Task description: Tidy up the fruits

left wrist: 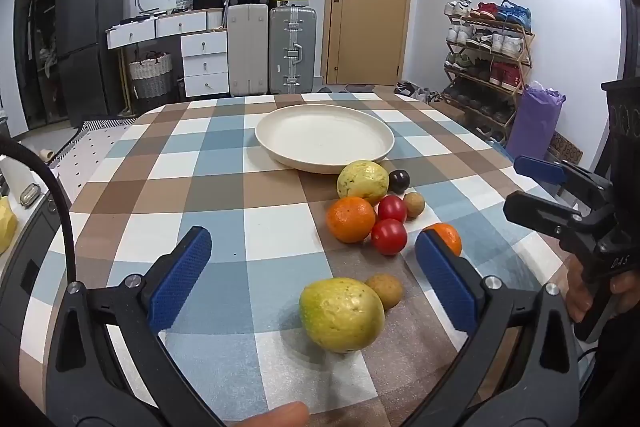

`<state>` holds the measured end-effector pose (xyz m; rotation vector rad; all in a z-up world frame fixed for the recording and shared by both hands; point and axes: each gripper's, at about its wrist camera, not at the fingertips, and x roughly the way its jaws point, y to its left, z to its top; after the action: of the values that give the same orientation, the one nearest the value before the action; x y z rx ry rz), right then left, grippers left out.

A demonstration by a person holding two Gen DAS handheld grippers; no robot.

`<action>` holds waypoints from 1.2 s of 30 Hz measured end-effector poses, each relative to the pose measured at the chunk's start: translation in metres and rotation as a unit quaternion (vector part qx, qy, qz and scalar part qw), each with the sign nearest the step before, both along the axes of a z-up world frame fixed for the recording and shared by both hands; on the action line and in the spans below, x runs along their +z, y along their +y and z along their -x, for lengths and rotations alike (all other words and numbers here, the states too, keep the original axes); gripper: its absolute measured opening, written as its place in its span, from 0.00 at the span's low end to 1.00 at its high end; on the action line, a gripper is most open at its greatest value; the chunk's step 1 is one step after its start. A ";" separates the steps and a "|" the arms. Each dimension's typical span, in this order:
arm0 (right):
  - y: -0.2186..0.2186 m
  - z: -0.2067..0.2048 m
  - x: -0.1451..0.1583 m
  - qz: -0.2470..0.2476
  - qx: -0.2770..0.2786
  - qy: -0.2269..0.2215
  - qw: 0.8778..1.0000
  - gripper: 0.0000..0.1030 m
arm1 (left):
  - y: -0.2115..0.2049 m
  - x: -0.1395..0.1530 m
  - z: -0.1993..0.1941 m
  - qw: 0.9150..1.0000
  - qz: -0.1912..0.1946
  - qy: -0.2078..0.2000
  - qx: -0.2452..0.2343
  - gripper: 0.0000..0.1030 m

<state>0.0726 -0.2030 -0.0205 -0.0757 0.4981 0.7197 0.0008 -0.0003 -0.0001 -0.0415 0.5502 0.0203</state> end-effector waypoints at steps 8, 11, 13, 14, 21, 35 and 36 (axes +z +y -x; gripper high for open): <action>0.001 0.001 -0.001 0.013 -0.004 0.013 1.000 1.00 | 0.002 0.000 0.000 1.000 0.013 -0.002 -0.002 0.99; 0.002 -0.003 -0.002 0.015 0.000 0.018 1.000 1.00 | 0.002 0.000 0.000 1.000 0.013 -0.001 -0.001 0.99; 0.004 -0.003 -0.001 0.015 0.000 0.018 1.000 1.00 | 0.002 -0.001 -0.001 1.000 0.012 -0.001 -0.001 0.99; 0.003 -0.002 -0.001 0.015 0.000 0.017 1.000 1.00 | 0.001 0.000 0.000 1.000 0.014 0.000 -0.001 0.99; 0.004 -0.001 -0.001 0.015 -0.001 0.017 1.000 1.00 | 0.002 0.000 0.000 1.000 0.015 -0.001 -0.001 0.99; 0.002 -0.002 -0.002 0.013 -0.001 0.017 1.000 1.00 | 0.003 -0.001 -0.001 1.000 0.017 -0.001 0.000 0.99; 0.002 -0.002 -0.002 0.013 -0.001 0.016 1.000 1.00 | 0.004 -0.001 -0.001 1.000 0.017 -0.002 0.000 0.99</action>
<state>0.0748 -0.2006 -0.0220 -0.0881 0.5391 0.7143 0.0020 0.0037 -0.0007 -0.0741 0.5474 0.0106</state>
